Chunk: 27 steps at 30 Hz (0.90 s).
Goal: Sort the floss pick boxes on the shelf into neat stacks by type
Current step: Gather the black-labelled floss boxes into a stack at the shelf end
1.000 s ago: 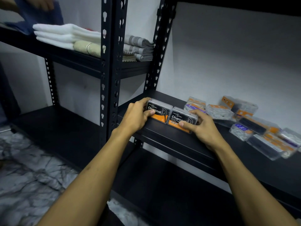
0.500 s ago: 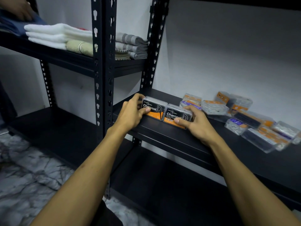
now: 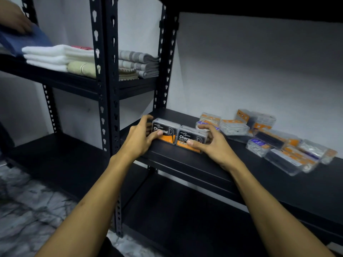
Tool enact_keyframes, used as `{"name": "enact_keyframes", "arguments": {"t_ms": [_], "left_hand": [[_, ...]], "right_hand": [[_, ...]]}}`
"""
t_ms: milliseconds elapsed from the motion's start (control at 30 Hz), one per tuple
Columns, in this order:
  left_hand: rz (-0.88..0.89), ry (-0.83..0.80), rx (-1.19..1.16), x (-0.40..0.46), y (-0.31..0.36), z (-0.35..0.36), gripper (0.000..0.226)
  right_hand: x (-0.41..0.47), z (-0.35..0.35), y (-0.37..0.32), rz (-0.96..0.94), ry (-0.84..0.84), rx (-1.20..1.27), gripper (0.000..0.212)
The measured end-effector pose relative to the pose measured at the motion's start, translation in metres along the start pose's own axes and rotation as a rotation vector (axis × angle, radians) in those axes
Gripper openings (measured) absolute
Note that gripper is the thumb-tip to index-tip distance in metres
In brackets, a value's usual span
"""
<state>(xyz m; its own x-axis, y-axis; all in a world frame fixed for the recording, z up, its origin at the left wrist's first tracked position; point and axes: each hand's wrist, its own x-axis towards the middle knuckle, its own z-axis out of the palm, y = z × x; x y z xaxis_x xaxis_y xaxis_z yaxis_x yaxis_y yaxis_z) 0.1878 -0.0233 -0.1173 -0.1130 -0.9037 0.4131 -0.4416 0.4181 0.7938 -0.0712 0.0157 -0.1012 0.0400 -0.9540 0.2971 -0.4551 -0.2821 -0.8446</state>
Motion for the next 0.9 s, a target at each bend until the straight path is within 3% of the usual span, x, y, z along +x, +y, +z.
{"name": "enact_keyframes", "arguments": {"t_ms": [100,267,500,600,767,900], "left_hand": [[0.030,0.070,0.072,-0.014,0.010,0.001,0.062],[0.234,0.199,0.264,-0.024,0.049,0.014,0.067],[0.463,0.025,0.334,-0.008,0.123,0.098,0.068],[0.556,-0.001,0.421,0.010,0.145,0.146,0.062],[0.417,-0.074,0.441,0.048,0.177,0.206,0.057],[0.154,-0.201,0.469,0.096,0.182,0.234,0.059]], "right_hand": [[-0.016,-0.014,-0.001,0.000,0.050,0.018,0.077],[-0.057,-0.061,0.016,-0.039,0.153,-0.163,0.044],[-0.094,-0.130,0.046,-0.175,0.404,-0.525,0.032],[-0.096,-0.156,0.053,-0.143,0.513,-0.712,0.034],[-0.088,-0.180,0.069,0.110,0.283,-0.915,0.076],[-0.069,-0.181,0.064,0.008,0.363,-0.769,0.080]]}}
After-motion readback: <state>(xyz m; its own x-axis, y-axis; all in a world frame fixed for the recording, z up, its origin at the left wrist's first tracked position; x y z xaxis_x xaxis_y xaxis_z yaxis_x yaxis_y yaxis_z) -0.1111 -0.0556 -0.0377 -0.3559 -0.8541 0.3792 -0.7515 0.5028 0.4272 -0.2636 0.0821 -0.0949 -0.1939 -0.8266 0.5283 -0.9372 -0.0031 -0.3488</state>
